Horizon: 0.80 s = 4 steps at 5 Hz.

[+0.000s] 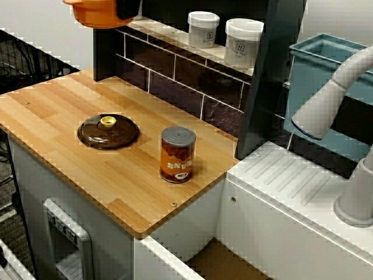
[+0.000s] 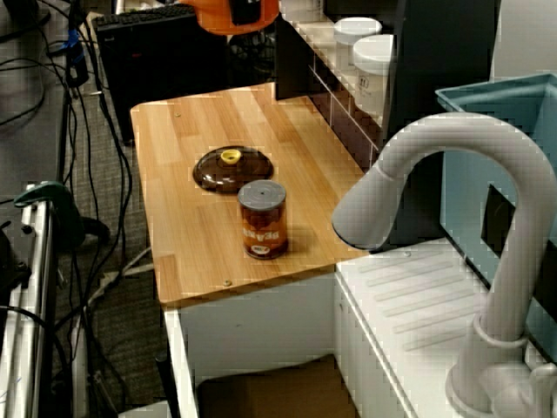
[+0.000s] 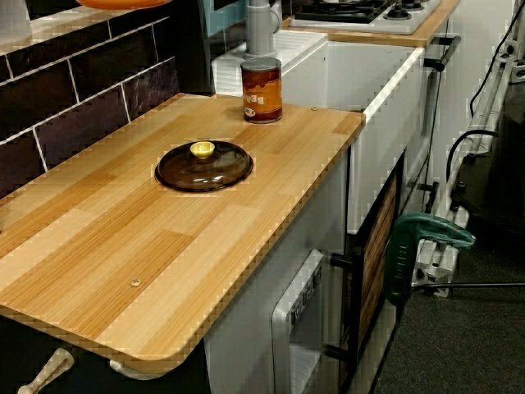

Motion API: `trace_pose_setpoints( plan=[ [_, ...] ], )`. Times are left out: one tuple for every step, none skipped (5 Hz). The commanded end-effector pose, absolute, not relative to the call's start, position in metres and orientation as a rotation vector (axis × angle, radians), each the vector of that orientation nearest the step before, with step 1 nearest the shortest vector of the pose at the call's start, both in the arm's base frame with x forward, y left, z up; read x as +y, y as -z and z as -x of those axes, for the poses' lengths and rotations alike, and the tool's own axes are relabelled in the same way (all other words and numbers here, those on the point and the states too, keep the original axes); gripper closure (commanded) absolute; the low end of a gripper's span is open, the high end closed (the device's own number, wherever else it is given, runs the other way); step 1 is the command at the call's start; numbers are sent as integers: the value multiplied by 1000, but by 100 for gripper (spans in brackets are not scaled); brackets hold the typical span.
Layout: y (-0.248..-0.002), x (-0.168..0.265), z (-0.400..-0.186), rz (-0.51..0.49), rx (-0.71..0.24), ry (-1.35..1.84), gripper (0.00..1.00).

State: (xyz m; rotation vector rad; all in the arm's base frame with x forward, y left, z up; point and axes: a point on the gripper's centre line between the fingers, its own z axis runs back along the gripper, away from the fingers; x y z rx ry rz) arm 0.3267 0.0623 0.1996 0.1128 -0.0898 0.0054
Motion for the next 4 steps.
trace_pose_setpoints(
  plan=[
    [-220,51,-326,-126,-37,13,100],
    [-224,48,-320,-119,-43,28,100],
    [-229,43,-317,-102,-19,41,100],
    [-231,37,-313,-85,-17,62,100]
  ],
)
